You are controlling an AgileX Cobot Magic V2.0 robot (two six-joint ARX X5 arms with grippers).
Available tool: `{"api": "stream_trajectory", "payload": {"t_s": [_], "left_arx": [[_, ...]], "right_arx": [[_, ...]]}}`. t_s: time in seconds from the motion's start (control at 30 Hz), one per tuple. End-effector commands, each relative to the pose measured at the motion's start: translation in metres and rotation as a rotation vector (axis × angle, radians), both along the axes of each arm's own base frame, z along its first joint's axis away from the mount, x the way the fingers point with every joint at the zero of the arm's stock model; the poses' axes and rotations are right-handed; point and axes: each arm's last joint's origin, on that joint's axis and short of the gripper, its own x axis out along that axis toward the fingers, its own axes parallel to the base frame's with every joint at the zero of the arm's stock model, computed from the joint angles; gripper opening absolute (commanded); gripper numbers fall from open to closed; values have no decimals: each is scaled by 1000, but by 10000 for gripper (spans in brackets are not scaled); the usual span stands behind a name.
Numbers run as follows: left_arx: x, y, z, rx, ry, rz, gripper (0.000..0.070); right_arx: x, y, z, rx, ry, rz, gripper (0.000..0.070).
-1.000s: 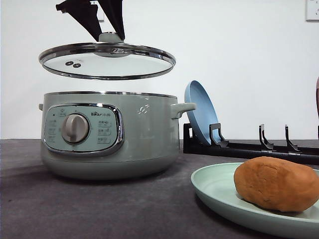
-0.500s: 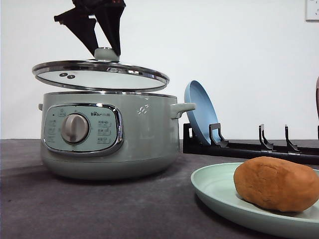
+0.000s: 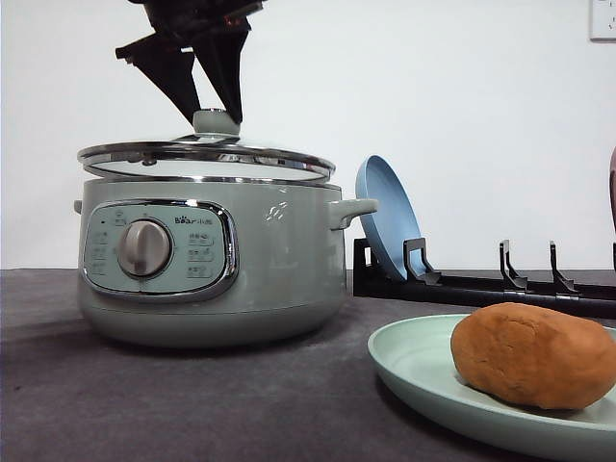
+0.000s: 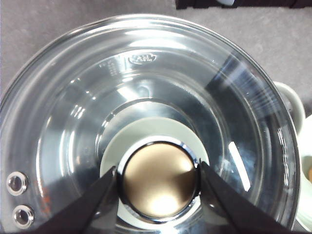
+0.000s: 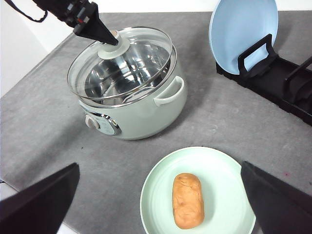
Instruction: Transfer potato from steamer to green plate
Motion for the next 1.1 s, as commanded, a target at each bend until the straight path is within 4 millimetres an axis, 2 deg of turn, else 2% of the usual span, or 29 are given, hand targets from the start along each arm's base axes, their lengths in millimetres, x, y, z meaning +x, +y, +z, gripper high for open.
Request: {"api": "stream_trajectory", "payload": {"t_s": [0.0, 0.23, 0.67, 1.07], "left_arx": [[6, -6, 2, -15, -37, -18, 0], [10, -10, -8, -4, -11, -24, 0], [5, -18, -10, 6, 8, -46, 0], [4, -16, -11, 27, 23, -67, 0]], "right_arx": [[0, 0, 4, 16, -10, 0, 678], [0, 0, 4, 10, -15, -18, 678], [0, 0, 4, 9, -15, -19, 678], [0, 0, 4, 18, -8, -21, 678]]}}
